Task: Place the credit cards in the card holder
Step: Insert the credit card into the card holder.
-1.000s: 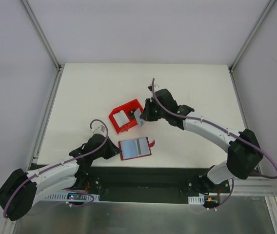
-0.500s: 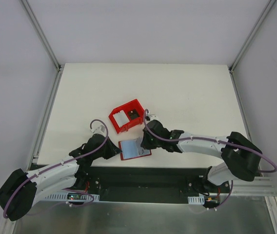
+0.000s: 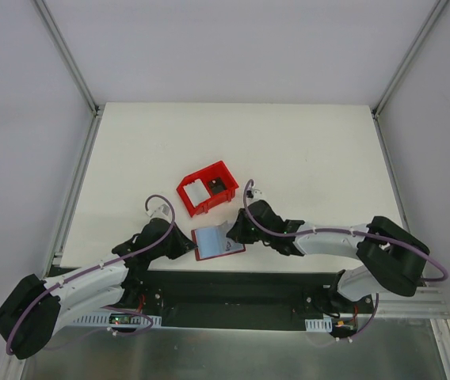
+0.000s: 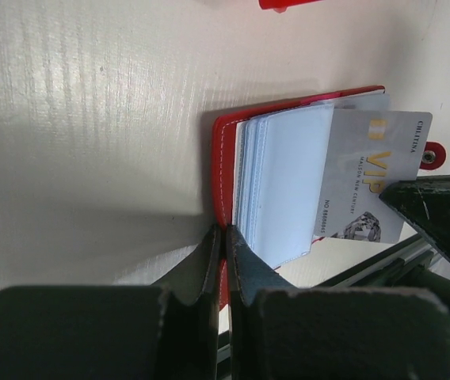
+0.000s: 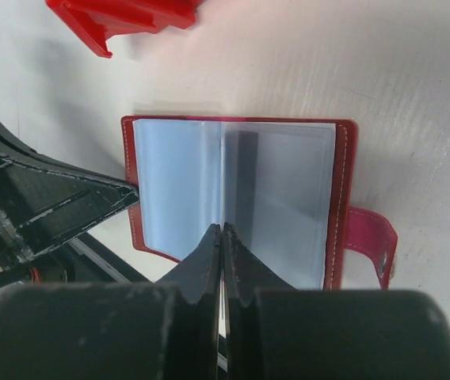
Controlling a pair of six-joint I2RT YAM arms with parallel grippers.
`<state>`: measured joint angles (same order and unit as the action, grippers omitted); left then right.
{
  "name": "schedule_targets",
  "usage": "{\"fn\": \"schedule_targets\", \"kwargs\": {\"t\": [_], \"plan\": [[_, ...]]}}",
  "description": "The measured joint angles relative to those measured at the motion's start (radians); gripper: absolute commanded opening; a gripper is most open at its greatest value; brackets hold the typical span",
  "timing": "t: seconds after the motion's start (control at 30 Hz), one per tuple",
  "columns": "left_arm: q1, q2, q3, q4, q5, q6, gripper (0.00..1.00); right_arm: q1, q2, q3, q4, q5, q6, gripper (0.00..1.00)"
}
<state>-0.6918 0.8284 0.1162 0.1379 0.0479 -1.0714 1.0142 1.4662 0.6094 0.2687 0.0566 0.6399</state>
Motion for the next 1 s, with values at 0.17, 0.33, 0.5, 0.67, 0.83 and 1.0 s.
{"fn": "schedule_targets", "kwargs": {"t": [0.17, 0.33, 0.5, 0.67, 0.83, 1.0], "plan": [[0.0, 0.002, 0.0, 0.001, 0.0, -0.009, 0.0, 0.0, -0.036, -0.023, 0.023, 0.0, 0.004, 0.0], [0.0, 0.01, 0.0, 0.008, 0.0, -0.012, 0.0, 0.0, -0.037, -0.052, 0.08, -0.007, 0.016, 0.0], [0.0, 0.01, 0.0, 0.011, 0.0, -0.013, 0.0, -0.002, -0.026, -0.068, 0.109, -0.019, 0.033, 0.0], [0.0, 0.01, 0.0, 0.011, 0.0, -0.013, 0.0, -0.004, 0.016, -0.068, 0.16, -0.042, 0.051, 0.0], [0.0, 0.01, 0.0, 0.011, 0.0, -0.013, 0.0, -0.005, 0.034, -0.079, 0.201, -0.061, 0.071, 0.0], [0.0, 0.01, 0.0, 0.011, 0.0, -0.013, 0.0, -0.006, 0.06, -0.097, 0.244, -0.066, 0.093, 0.0]]}}
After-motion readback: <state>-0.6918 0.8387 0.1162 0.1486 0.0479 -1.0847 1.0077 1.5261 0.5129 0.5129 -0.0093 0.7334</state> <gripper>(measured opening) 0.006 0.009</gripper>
